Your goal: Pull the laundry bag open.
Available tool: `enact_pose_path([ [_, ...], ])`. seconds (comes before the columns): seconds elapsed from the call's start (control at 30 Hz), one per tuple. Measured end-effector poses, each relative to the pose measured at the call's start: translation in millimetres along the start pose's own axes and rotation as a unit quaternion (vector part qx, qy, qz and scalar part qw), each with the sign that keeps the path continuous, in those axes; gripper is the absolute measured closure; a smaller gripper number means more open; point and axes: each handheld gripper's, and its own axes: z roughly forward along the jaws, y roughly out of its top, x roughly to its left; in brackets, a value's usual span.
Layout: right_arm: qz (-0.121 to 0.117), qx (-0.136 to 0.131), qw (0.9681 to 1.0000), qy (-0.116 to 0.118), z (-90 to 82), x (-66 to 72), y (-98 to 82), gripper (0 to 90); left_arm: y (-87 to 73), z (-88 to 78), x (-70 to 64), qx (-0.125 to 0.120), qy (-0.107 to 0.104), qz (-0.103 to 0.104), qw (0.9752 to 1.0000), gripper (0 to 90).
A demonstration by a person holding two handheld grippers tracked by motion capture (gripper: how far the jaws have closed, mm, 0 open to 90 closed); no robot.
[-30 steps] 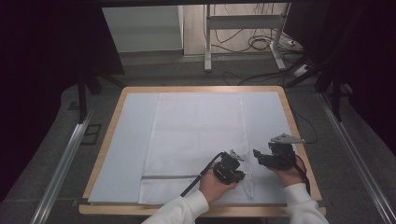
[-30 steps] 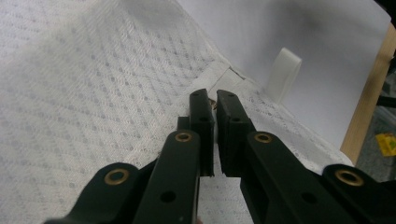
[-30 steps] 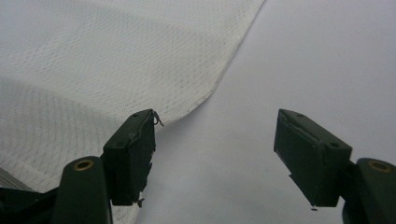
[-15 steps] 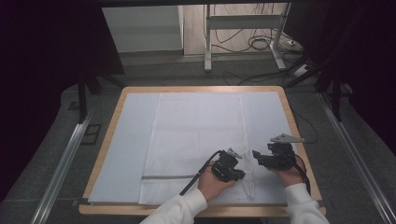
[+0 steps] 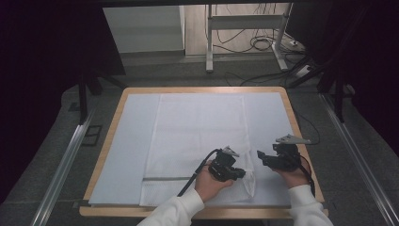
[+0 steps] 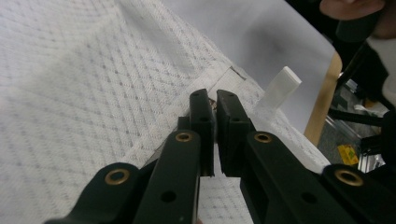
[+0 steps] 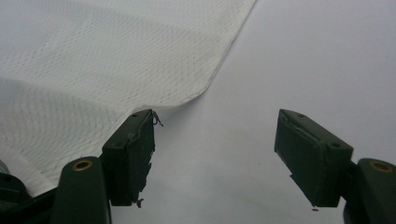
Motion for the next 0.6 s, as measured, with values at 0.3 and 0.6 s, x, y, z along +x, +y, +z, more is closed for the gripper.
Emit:
enact_pose_path([
  [0.3,0.001,-0.001,1.0,-0.001,-0.9,-1.0,-0.3,28.0,-0.3,-15.0,4.2,-0.019,-0.008,-0.006,0.9998,87.0],
  [0.6,0.004,-0.004,1.0,0.008,-2.1,0.0,0.3,27.9,-1.8,-30.3,11.3,-0.033,-0.007,-0.011,0.9994,86.9],
])
